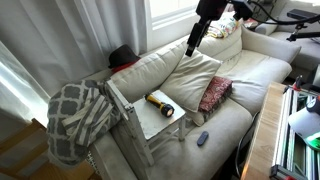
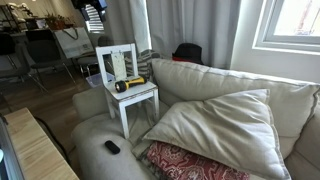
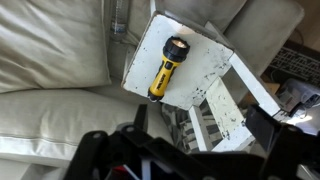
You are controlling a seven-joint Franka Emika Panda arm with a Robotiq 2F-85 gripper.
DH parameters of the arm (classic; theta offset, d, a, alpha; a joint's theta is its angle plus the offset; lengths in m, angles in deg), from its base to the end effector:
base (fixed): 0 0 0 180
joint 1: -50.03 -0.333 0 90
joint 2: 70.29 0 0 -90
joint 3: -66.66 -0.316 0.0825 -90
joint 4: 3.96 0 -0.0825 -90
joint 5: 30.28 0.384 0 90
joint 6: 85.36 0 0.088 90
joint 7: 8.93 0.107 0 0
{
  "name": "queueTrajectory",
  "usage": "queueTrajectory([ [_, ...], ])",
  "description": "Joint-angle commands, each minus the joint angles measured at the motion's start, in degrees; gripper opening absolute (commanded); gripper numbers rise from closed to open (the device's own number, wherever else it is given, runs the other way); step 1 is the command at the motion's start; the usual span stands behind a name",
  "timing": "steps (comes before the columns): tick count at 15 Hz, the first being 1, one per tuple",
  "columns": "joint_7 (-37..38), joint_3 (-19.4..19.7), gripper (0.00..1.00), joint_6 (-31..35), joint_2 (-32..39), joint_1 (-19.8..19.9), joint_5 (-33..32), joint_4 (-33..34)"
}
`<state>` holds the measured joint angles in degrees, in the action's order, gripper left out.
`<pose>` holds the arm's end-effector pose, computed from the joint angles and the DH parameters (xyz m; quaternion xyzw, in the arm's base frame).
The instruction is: Turn off the flashlight
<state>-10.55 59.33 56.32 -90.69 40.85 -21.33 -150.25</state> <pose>0.4225 0.1252 0.4194 -0.9848 -0.1015 -0.1314 0.0512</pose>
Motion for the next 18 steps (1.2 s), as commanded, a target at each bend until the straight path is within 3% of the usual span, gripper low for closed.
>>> queueTrajectory([
  [1, -8.4, 2.2, 1.0, 5.5, 15.0, -3.3, 4.8, 6.3],
  [5, -10.5, -0.2, 1.0, 14.7, 27.3, -1.8, 4.0, 11.2],
  [8, -13.3, -2.3, 1.0, 17.9, 33.2, 0.1, 5.1, 14.3],
  [9, -9.9, -2.1, 1.0, 16.7, 29.4, 0.0, 2.4, 11.5],
  [12, -10.6, -2.8, 1.0, 17.5, 33.0, 0.7, 2.4, 14.0],
  [17, -10.7, -3.0, 1.0, 17.5, 33.2, 0.9, 2.5, 14.5],
  [18, -14.3, -5.3, 1.0, 18.8, 35.5, 2.8, 7.6, 15.7],
])
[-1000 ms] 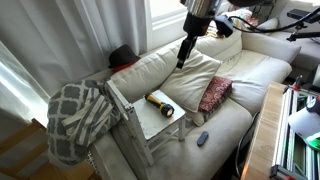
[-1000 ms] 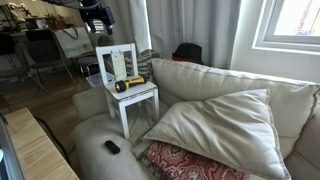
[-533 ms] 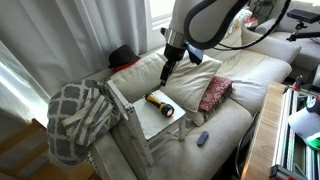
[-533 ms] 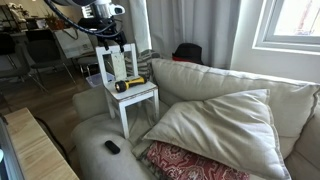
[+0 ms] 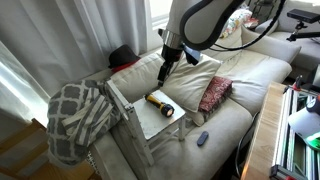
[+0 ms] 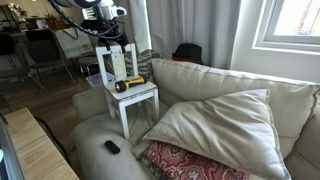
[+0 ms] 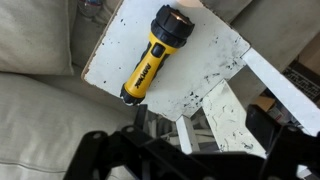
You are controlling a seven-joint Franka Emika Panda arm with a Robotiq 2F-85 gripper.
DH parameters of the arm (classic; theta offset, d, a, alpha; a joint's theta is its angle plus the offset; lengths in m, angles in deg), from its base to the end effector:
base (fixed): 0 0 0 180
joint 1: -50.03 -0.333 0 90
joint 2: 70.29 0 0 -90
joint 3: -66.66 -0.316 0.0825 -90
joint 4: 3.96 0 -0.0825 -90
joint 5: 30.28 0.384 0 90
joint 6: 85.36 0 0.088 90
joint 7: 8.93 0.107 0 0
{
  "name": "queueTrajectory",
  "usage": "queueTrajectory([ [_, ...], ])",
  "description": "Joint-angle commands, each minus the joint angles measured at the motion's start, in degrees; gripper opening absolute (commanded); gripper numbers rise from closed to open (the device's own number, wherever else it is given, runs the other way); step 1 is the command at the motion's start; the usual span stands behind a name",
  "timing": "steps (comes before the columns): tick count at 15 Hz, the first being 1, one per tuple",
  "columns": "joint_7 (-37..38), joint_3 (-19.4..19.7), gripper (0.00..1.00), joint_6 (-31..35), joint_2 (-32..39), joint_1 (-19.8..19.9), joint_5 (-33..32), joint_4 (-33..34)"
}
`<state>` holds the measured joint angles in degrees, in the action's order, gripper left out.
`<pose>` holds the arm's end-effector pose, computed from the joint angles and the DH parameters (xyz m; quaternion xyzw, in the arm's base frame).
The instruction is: Turn off the flashlight
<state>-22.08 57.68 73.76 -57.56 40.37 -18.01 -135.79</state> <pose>0.5255 0.1672 0.2772 -0.9741 -0.1753 -0.1224 0.0732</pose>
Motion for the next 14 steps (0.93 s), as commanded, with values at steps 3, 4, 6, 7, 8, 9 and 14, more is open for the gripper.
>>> queueTrajectory([
  [3, -4.1, -6.2, 1.0, 3.7, 6.6, 5.8, 9.1, 2.6],
  [4, -5.5, -7.5, 1.0, 4.2, 7.8, 7.2, 11.0, 3.0],
  [6, -8.0, -10.0, 0.74, 5.6, 10.8, 10.2, 13.3, 3.9],
  [7, -8.7, -11.0, 0.65, 6.3, 12.1, 11.5, 13.7, 4.2],
  [8, -8.4, -11.2, 0.58, 7.4, 13.3, 12.1, 13.1, 4.3],
  [9, -8.3, -11.8, 0.48, 8.5, 14.6, 13.0, 12.5, 4.5],
  [14, -6.6, -14.6, 0.12, 13.5, 19.9, 16.5, 9.4, 5.0],
])
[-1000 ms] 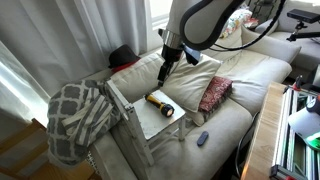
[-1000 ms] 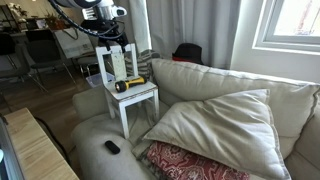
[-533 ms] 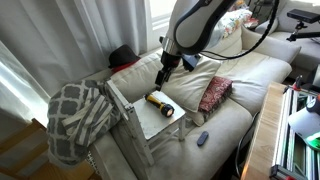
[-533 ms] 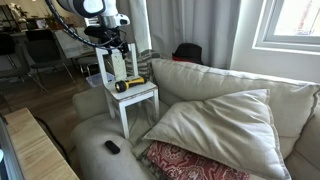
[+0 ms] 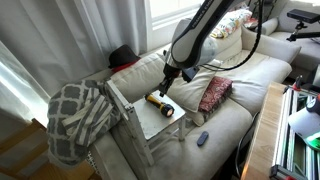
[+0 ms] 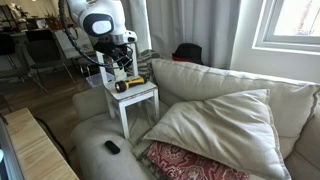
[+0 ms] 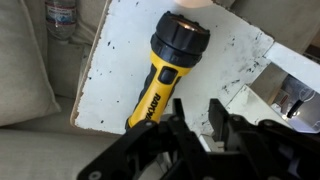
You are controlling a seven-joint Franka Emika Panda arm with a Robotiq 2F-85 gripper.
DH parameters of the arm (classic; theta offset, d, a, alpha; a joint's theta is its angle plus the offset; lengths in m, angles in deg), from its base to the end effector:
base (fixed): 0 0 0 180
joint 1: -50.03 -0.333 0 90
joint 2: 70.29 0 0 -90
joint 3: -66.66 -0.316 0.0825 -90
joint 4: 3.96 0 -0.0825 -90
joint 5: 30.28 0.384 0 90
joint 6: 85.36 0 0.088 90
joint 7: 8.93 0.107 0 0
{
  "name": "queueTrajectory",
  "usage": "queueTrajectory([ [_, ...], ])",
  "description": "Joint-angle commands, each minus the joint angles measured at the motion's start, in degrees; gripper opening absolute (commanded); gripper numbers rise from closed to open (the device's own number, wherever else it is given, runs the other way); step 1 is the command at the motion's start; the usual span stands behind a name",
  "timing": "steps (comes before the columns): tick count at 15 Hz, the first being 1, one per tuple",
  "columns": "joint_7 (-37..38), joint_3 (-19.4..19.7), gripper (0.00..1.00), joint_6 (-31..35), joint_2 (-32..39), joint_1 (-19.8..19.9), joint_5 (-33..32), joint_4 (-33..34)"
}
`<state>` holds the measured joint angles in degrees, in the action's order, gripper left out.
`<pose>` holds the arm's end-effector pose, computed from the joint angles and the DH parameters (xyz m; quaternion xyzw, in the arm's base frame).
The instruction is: Turn off the flashlight
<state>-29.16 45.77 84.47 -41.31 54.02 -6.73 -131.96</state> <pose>0.5425 0.1403 0.1748 -0.9795 -0.0916 -0.1131 0.1395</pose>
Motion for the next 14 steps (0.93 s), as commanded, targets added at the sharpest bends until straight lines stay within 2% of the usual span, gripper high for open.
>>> queueTrajectory([
  [1, 1.0, -3.0, 0.04, 3.5, 4.6, 3.1, -2.5, 1.3],
  [3, 1.8, -3.8, 0.0, 4.6, 6.1, 3.9, -3.8, 1.4],
  [8, 4.0, -4.6, 0.0, 6.3, 8.3, 5.6, -7.1, 1.3],
  [14, 8.1, -3.6, 0.0, 9.6, 10.7, 5.4, -11.2, 1.8],
])
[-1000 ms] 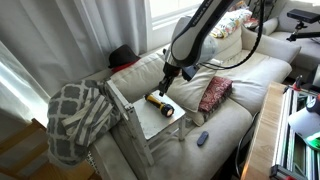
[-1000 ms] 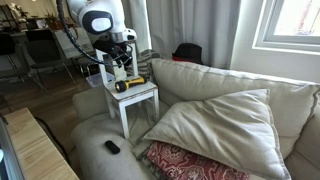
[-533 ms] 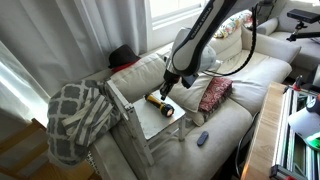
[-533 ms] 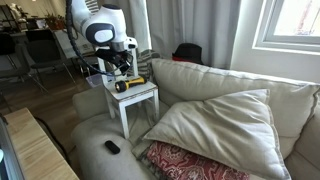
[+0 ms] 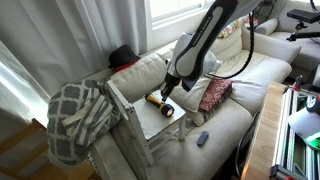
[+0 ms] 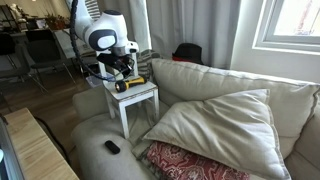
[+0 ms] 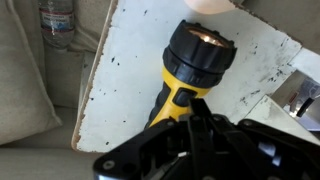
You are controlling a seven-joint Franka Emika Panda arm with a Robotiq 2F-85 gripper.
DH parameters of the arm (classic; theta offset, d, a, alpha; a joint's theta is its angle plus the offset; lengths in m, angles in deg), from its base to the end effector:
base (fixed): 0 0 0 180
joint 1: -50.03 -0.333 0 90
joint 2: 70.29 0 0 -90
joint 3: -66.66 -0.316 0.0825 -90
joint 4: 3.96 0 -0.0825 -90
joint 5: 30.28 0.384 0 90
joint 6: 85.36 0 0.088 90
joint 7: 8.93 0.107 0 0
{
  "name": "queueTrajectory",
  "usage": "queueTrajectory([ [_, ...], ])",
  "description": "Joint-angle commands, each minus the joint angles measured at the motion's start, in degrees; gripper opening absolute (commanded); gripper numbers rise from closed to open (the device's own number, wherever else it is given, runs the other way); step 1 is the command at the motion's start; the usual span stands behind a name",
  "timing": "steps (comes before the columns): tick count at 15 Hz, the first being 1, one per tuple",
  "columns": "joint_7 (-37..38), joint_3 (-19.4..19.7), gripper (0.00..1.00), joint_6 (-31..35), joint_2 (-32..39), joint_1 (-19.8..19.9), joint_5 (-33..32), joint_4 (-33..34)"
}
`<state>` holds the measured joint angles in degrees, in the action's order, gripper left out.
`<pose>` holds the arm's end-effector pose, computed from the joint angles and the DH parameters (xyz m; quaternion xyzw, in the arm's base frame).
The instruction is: Turn off the flashlight
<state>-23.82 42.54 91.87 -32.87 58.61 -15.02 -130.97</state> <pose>0.5403 0.1363 0.1256 -0.9796 -0.0753 -0.1194 0.1428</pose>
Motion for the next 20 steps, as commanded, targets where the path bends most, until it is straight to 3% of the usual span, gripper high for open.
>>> queueTrajectory([
  [1, 3.3, -0.2, 0.0, 2.5, 2.6, 0.7, -3.5, 0.9],
  [15, 7.6, 0.6, 0.0, 3.1, 4.9, 0.7, -7.1, 2.4],
  [20, 8.6, 3.2, 0.0, 2.0, 4.9, -1.9, -7.7, 2.7],
])
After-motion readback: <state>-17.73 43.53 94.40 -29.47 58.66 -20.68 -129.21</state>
